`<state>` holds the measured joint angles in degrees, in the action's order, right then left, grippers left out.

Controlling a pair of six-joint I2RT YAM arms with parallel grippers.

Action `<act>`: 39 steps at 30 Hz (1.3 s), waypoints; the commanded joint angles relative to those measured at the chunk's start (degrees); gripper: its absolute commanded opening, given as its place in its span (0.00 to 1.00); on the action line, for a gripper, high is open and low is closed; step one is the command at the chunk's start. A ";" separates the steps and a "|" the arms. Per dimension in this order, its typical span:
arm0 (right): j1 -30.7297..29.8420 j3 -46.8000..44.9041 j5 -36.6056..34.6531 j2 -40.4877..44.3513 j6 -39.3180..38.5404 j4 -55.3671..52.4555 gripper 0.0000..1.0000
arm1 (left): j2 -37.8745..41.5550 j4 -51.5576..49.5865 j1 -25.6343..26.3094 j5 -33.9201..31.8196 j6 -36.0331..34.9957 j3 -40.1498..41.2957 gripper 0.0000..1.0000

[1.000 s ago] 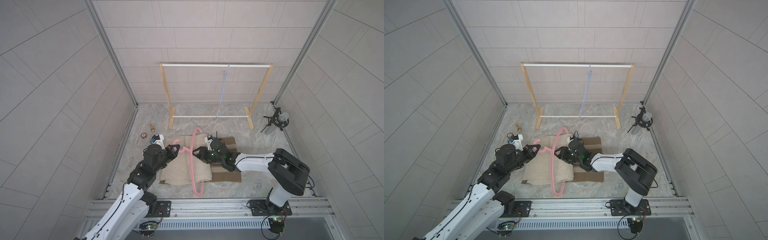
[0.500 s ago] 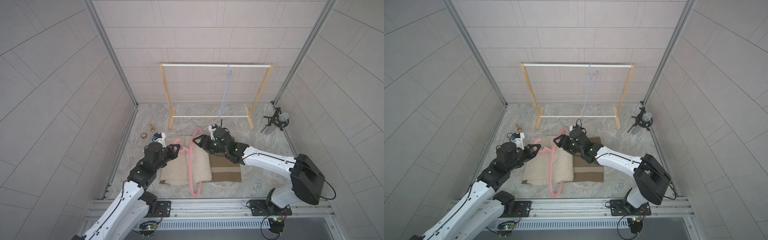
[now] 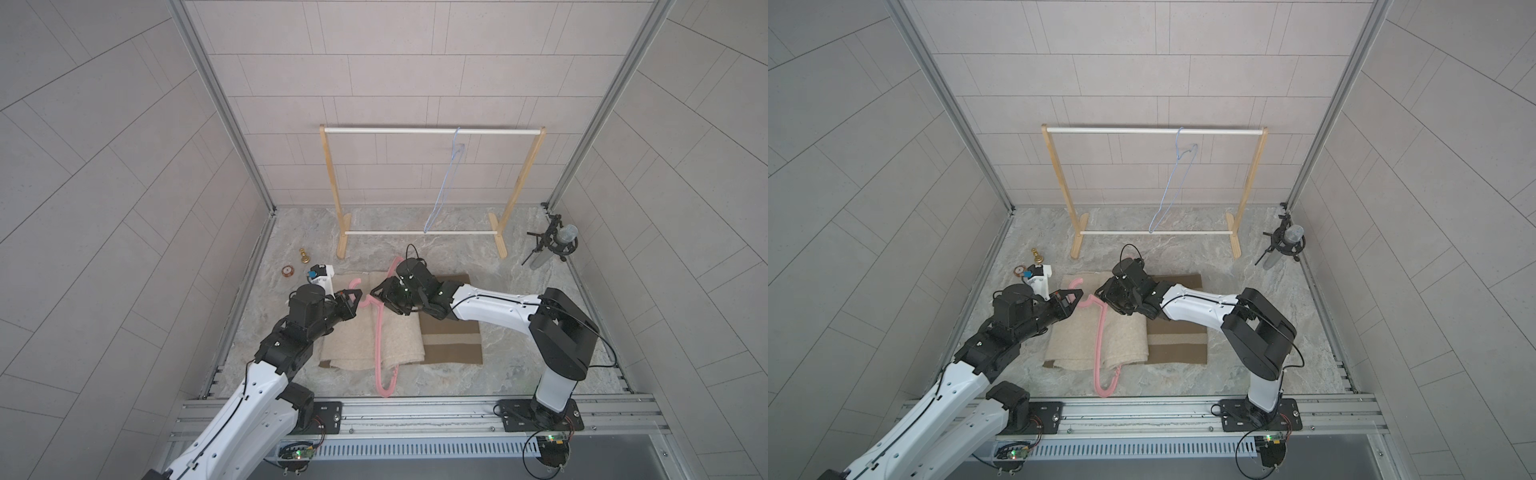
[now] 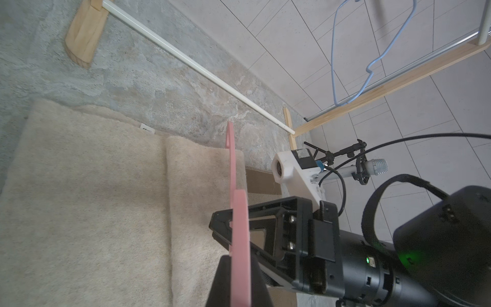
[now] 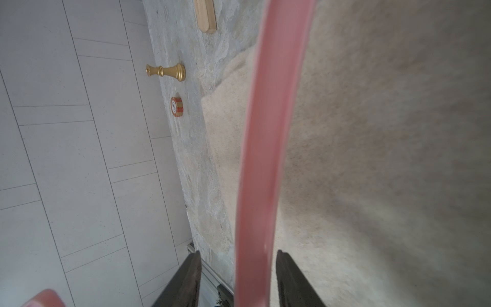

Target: Hang the scarf on the hanger

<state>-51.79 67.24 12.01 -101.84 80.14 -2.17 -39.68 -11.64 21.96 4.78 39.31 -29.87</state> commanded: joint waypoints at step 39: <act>7.94 -18.43 19.27 8.71 -7.29 24.10 0.00 | -23.21 0.69 -12.65 31.18 2.53 -3.18 0.83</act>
<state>-43.97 48.95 29.71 -94.17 73.91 19.25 -61.19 -16.32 7.18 30.37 43.05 -33.54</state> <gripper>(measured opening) 0.147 0.830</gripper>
